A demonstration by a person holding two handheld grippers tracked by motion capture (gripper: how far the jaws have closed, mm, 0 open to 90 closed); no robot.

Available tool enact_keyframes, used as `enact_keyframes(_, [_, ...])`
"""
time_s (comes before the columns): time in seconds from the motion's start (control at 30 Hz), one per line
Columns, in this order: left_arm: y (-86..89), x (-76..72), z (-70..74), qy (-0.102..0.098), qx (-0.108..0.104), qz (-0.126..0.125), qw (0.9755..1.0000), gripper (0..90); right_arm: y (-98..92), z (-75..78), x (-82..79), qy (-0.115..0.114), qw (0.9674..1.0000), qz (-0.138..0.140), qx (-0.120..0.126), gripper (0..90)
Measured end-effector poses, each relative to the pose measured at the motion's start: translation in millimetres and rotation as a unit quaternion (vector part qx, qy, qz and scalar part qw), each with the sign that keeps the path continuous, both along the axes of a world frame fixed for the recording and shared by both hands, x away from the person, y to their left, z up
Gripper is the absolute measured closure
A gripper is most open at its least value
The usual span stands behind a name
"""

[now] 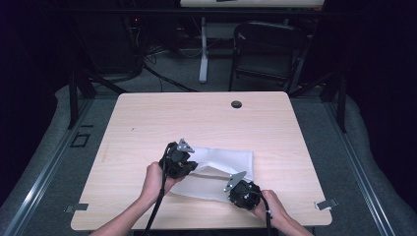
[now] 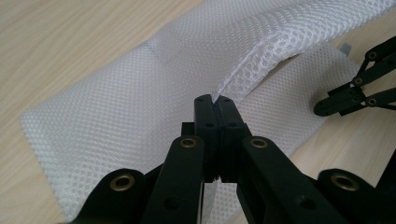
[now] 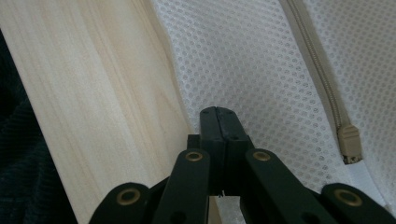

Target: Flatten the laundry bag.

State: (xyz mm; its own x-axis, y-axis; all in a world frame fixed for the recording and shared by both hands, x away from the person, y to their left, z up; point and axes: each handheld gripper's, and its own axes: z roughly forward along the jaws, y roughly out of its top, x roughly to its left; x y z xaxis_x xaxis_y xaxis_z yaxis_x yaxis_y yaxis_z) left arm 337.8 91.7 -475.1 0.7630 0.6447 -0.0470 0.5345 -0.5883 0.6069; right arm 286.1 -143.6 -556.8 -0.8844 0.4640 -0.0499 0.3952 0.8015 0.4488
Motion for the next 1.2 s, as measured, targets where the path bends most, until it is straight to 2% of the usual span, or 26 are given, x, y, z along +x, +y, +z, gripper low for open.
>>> enact_keyframes(0.4, [-2.9,17.4,26.0,-0.025,0.01,0.003,0.9996,90.0,-7.3,1.2,0.6,0.007,0.9999,0.012,-0.006,90.0])
enact_keyframes(0.53, [-6.2,21.3,30.6,-0.032,0.014,0.001,0.9994,90.0,-11.6,0.8,1.2,0.016,0.9997,0.02,0.0,90.0])
enact_keyframes(0.67, [-7.3,25.8,34.1,-0.039,0.014,0.009,0.9991,90.0,-17.4,2.4,1.3,0.02,0.9995,0.024,-0.011,90.0])
enact_keyframes(0.8, [-7.8,30.6,37.9,-0.038,0.014,0.012,0.9991,90.0,-22.0,3.9,3.1,0.024,0.9995,0.019,-0.002,90.0])
enact_keyframes(0.87, [-9.1,32.5,39.4,-0.037,0.012,0.011,0.9992,89.9,-22.7,8.4,4.0,0.011,0.9998,0.009,0.016,90.0])
enact_keyframes(0.93, [-11.2,34.3,40.9,-0.037,0.016,0.009,0.9991,90.0,-20.3,12.5,4.6,-0.003,0.9995,0.0,0.033,90.0])
enact_keyframes(1.0, [-13.2,36.4,42.0,-0.037,0.017,0.009,0.9991,89.9,-14.3,12.7,5.6,-0.008,0.9996,0.002,0.027,90.0])
enact_keyframes(1.07, [-14.8,38.9,43.7,-0.037,0.019,0.01,0.9991,89.9,-6.5,6.7,6.1,0.0,0.9996,0.0,0.03,90.0])
enact_keyframes(1.13, [-16.0,41.2,45.4,-0.041,0.021,0.012,0.9989,89.9,-1.3,3.4,6.8,0.005,0.9999,0.008,0.003,90.0])
enact_keyframes(1.2, [-16.3,43.7,47.0,-0.044,0.024,0.014,0.9987,90.0,1.6,0.7,5.1,0.012,0.9999,0.009,0.007,90.0])
